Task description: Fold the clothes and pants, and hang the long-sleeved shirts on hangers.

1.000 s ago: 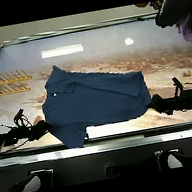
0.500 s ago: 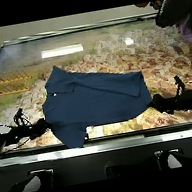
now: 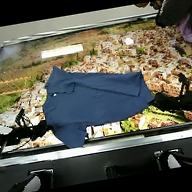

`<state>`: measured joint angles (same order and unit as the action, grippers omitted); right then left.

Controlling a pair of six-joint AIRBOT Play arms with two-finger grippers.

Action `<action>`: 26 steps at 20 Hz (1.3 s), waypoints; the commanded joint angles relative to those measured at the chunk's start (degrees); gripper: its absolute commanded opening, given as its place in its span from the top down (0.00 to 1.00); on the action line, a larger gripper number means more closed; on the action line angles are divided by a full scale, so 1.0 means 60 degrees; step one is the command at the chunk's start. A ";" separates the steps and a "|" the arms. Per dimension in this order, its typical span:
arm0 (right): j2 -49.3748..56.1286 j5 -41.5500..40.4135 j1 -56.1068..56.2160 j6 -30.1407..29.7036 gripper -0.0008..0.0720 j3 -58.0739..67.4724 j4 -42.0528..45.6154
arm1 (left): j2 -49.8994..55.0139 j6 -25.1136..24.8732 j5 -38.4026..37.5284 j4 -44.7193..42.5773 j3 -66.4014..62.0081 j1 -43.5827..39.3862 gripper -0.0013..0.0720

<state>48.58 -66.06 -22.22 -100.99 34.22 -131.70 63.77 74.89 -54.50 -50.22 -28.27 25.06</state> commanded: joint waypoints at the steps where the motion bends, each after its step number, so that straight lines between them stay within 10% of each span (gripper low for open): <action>1: -0.0565 -0.0022 0.0007 -0.0579 0.95 0.0022 -0.0324 | -0.0040 -0.0022 -0.0342 -0.0011 -0.0055 -0.0004 0.96; 13: -0.1093 -0.0557 0.0007 -0.0772 0.95 0.7078 -0.1118 | -0.3096 0.0962 -0.1668 0.0546 -0.8185 0.0036 0.96; 21: -0.1974 -0.0732 0.0007 0.1038 0.95 1.2484 0.0339 | -0.5125 0.5227 -0.1676 -0.5206 -1.3027 0.0175 0.96; 26: -0.1967 0.0477 0.0007 0.2579 0.95 1.2637 0.0612 | -0.4827 0.5031 -0.2616 -0.5610 -1.3023 0.0171 0.96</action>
<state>36.32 -66.37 -22.22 -91.96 108.16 -129.86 34.09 104.14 -66.98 -79.94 -105.12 26.04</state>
